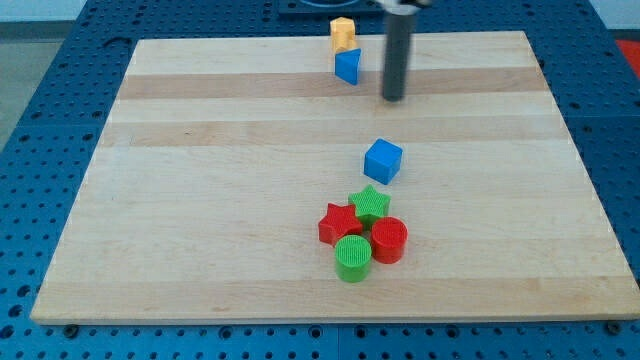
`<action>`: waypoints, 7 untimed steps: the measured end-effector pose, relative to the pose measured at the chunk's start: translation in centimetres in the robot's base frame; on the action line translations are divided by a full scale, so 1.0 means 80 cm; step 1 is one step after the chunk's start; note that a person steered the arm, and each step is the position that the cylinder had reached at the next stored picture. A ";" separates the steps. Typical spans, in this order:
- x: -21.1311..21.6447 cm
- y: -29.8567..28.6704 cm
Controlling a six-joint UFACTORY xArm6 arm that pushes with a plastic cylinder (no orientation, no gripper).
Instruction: Slide the blue cube closer to the blue triangle
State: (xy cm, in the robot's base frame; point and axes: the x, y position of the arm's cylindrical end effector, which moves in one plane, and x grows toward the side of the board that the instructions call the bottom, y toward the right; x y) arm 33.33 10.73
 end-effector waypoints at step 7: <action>0.084 -0.198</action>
State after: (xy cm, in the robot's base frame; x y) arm 40.03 -5.14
